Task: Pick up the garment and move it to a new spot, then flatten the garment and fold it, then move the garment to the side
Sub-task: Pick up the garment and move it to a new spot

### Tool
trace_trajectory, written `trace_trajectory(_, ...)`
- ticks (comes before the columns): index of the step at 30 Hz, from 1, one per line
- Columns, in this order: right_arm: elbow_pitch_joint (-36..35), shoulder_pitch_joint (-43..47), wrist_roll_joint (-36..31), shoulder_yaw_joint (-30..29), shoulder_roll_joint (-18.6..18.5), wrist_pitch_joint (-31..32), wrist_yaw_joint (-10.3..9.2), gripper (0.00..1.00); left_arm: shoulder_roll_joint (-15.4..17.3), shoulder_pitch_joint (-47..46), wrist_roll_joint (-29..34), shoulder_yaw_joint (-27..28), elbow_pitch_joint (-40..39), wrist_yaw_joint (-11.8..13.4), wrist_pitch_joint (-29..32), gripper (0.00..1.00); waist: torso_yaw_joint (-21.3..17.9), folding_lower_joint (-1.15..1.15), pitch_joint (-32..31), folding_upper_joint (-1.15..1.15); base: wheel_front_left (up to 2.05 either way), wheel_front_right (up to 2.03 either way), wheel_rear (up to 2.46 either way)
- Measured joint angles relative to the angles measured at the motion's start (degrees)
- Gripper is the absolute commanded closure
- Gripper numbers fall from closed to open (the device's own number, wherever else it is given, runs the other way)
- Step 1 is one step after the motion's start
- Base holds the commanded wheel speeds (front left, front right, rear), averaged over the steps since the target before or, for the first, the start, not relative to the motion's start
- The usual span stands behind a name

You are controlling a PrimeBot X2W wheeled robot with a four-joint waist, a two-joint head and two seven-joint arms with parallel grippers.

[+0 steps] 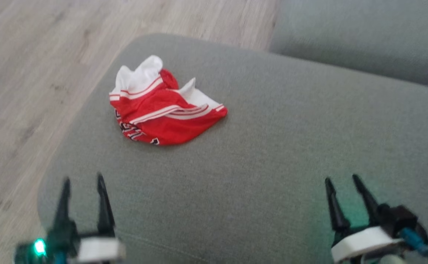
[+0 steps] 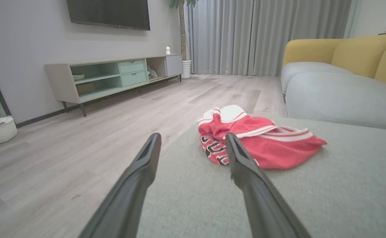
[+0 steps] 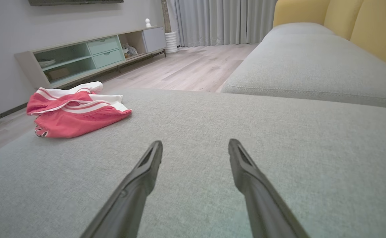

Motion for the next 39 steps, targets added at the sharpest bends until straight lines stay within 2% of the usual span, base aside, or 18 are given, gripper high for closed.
trace_trajectory(2,-0.7,-1.3,0.0,0.1,-1.5,0.0,0.0,0.0,0.1,-3.5,0.1,1.1,0.0,-0.3,0.0,0.0,0.0,0.0,2.0,0.0,0.0,0.0,0.0)
trace_trajectory(4,-1.4,-3.1,0.0,-0.4,-3.1,0.0,0.0,0.0,0.1,-8.2,0.0,1.3,0.9,-1.7,0.0,0.0,-0.4,0.01,4.2,0.0,0.0,0.0,0.0)
trace_trajectory(7,-2.4,-5.5,0.0,-0.9,-5.3,0.0,0.0,0.0,0.1,-15.4,0.0,1.1,5.3,-2.9,0.0,0.0,-1.0,0.02,7.7,0.0,0.0,0.0,0.0)
trace_trajectory(13,-4.1,-8.4,-0.5,-0.9,-10.2,0.0,0.0,0.0,-0.2,-29.6,-0.6,0.6,22.3,-5.4,1.1,0.0,-2.6,0.02,15.2,0.0,0.0,0.0,0.0)
trace_trajectory(17,-5.4,-10.9,-0.5,-0.9,-12.5,0.0,0.0,0.0,-0.9,-39.8,-7.3,2.7,33.4,-6.4,3.3,0.0,-3.7,0.02,19.8,0.0,0.0,0.0,0.0)
trace_trajectory(19,-5.9,-12.1,-0.5,-0.7,-13.6,0.0,0.0,0.0,-1.1,-43.8,-8.7,2.9,38.2,-6.8,3.8,0.0,-4.3,0.02,21.9,0.0,0.0,0.0,0.0)
trace_trajectory(24,-8.5,-14.0,-0.4,-0.7,-15.4,-0.3,0.0,0.0,-1.7,-49.7,-9.2,2.7,47.4,-6.1,2.8,0.0,-5.7,0.0,26.4,0.0,0.0,0.0,0.0)
trace_trajectory(25,-8.9,-14.2,-0.4,-0.7,-15.4,-0.4,0.0,0.0,-1.6,-50.7,-9.3,2.7,48.4,-6.1,2.4,0.56,-5.9,0.0,27.1,0.0,0.0,0.0,0.0)
trace_trajectory(26,-9.3,-14.5,-0.5,-0.7,-15.4,-0.5,0.0,0.0,-1.6,-51.7,-9.3,2.6,49.2,-6.1,1.8,1.0,-6.1,-0.01,27.7,0.0,0.0,0.0,0.0)
trace_trajectory(33,-8.0,-16.2,-0.5,-0.5,-14.0,-0.8,0.0,0.0,-0.1,-53.8,-7.3,0.6,51.0,-6.2,-0.1,1.0,-7.6,0.01,26.9,0.0,0.0,0.0,0.0)
trace_trajectory(39,-5.1,-15.5,-0.5,0.8,-10.1,-0.7,0.0,0.0,1.7,-51.4,-3.6,-1.7,41.3,-6.3,0.0,1.0,-8.9,0.01,22.5,0.0,0.0,0.0,0.0)
